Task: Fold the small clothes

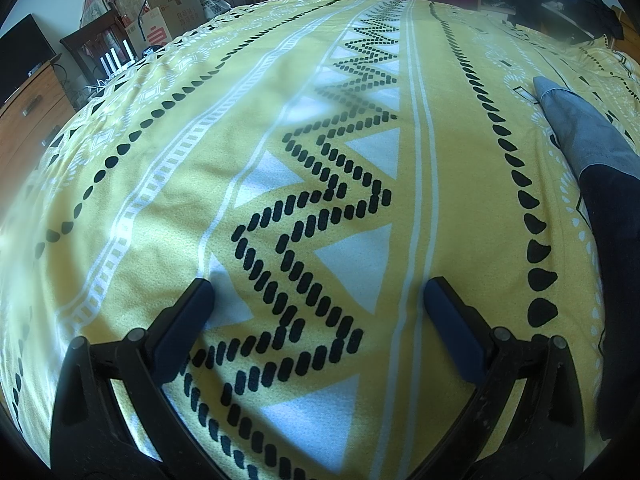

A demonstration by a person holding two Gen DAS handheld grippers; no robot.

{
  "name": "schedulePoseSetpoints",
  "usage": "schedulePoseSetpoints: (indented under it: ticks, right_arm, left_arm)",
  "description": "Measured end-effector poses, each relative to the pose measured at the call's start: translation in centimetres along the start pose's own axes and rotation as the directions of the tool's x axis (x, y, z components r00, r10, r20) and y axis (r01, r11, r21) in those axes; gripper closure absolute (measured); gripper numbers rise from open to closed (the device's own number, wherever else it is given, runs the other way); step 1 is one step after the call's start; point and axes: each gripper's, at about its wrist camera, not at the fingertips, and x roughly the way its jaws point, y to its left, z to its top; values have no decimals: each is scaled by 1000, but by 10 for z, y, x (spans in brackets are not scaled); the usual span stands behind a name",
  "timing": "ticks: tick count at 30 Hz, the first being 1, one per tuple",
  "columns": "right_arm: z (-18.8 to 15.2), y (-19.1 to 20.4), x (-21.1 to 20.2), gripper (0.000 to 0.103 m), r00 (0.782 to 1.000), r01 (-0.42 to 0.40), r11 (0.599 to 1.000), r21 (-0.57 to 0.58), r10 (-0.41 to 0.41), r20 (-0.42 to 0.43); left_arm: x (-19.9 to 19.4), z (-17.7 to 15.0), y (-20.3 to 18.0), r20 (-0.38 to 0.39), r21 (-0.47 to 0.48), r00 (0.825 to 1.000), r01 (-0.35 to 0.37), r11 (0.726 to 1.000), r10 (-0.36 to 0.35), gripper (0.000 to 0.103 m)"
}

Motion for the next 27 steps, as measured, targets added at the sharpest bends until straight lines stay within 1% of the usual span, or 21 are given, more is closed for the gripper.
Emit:
schedulePoseSetpoints:
  ticks: [2, 3, 5, 8, 12, 16, 19, 27]
  right_arm:
    - [4, -4, -2, 0, 1000, 2, 1000, 10, -2, 14]
    - [-5, -3, 3, 0, 1000, -1, 1000, 13, 1, 21]
    - [2, -8, -2, 0, 1000, -13, 1000, 28, 12, 27]
    - [-7, -12, 7, 0, 999, -28, 999, 43, 27, 30]
    - [-8, -17, 18, 0, 999, -45, 998, 52, 44, 26]
    - [-5, -22, 13, 0, 998, -42, 998, 53, 40, 46]
    - [-5, -24, 10, 0, 998, -37, 998, 53, 34, 56]
    - [-10, -32, 10, 0, 998, -17, 997, 76, 13, 54]
  left_arm:
    - [0, 0, 0, 0, 0, 1000, 0, 1000, 0, 0]
    - [0, 0, 0, 0, 0, 1000, 0, 1000, 0, 0]
    - [0, 0, -1, 0, 2, 1000, -3, 1000, 3, 0]
    - [2, 0, -4, -5, 21, 1000, -23, 1000, 23, 0]
    - [3, 0, -2, -10, 11, 1000, -12, 1000, 12, 0]
    - [3, 0, -6, -4, 25, 1000, -28, 999, 28, 0]
    - [4, 0, -1, -9, -2, 1000, 9, 1000, -10, 0]
    - [3, -3, 1, 3, -2, 1000, 30, 1000, -30, 0]
